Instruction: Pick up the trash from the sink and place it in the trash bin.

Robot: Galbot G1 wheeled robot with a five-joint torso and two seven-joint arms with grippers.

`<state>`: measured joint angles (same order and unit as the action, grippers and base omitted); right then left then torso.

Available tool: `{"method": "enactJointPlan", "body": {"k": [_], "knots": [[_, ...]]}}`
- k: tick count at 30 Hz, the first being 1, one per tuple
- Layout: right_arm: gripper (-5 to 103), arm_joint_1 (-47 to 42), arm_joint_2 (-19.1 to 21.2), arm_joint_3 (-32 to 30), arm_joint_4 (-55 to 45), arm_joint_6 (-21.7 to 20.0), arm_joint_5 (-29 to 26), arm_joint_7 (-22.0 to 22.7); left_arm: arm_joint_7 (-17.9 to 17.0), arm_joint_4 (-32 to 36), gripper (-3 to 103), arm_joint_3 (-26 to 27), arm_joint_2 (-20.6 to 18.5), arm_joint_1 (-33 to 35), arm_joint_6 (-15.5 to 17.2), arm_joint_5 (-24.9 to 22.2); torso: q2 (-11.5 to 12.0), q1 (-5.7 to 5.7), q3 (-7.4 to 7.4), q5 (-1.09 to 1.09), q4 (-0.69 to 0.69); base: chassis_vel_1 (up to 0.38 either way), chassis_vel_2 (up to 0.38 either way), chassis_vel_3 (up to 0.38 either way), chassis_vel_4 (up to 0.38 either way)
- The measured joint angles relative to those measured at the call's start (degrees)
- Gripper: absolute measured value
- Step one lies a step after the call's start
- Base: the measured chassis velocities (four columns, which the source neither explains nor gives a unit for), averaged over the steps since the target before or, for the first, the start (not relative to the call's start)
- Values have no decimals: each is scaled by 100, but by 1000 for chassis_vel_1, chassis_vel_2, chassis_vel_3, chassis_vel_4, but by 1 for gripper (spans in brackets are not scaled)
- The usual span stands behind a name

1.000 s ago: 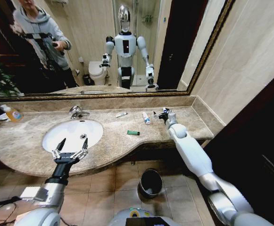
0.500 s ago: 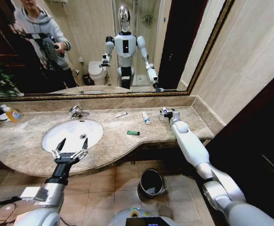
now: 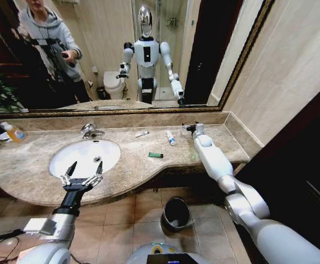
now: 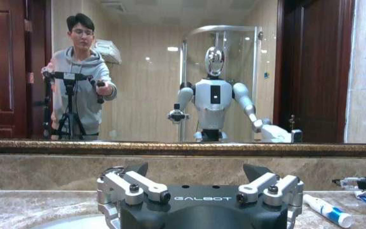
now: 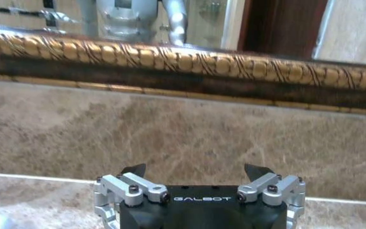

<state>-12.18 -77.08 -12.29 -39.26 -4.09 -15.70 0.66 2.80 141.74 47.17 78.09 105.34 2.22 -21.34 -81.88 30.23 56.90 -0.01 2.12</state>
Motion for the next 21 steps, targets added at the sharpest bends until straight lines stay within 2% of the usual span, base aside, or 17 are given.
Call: {"method": "enactJointPlan", "body": {"k": [11,17,18,21], "knots": [[99,128,-10,-79,508,51,-97,-4,0,0,100,0,0,0,0,0,-1,0,0,1,-1,0,0,0,0],[80,134,-55,-102,595,84,-137,12,0,0,100,0,0,0,0,0,-1,0,0,1,-1,0,0,0,0],[80,134,-55,-102,595,84,-137,12,0,0,100,0,0,0,0,0,-1,0,0,1,-1,0,0,0,0],[68,132,-54,-102,606,84,-136,21,0,0,100,0,0,0,0,0,-1,0,0,1,-1,0,0,0,0]]}}
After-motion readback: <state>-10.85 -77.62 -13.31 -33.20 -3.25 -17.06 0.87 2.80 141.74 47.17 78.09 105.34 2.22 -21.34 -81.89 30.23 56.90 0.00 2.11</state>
